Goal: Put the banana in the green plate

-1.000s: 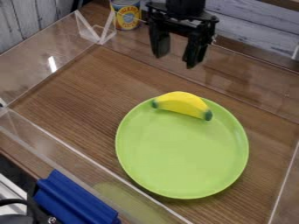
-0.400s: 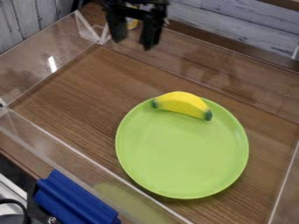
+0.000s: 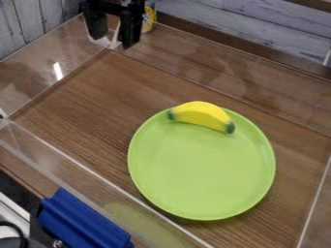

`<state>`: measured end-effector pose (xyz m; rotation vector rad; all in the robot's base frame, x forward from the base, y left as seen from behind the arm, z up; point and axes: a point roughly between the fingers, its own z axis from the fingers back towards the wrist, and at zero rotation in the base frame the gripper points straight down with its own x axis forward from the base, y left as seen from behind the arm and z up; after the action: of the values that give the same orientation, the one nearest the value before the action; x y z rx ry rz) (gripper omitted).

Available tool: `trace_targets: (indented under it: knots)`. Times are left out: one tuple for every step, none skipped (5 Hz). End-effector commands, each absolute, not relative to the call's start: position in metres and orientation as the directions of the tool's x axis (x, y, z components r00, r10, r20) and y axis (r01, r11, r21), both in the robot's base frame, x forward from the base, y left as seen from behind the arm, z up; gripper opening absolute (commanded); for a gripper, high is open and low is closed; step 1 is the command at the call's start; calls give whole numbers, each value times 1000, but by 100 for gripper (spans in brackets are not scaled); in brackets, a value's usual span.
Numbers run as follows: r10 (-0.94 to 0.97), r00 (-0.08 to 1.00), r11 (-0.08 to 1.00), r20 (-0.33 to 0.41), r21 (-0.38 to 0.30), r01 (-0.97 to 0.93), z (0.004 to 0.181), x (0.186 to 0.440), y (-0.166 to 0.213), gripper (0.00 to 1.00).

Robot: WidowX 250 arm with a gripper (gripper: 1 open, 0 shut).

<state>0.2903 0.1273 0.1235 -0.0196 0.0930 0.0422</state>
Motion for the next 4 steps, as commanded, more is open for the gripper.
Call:
trace_targets:
  knots:
    - [43, 999, 999, -33, 8, -42, 134, 301, 136, 100]
    - [36, 999, 999, -25, 6, -36, 131, 305, 140, 100]
    - [29, 999, 1000, -18, 2, -29, 129, 307, 143, 100]
    - [27, 1000, 1000, -12, -1, -27, 128, 309, 146, 100]
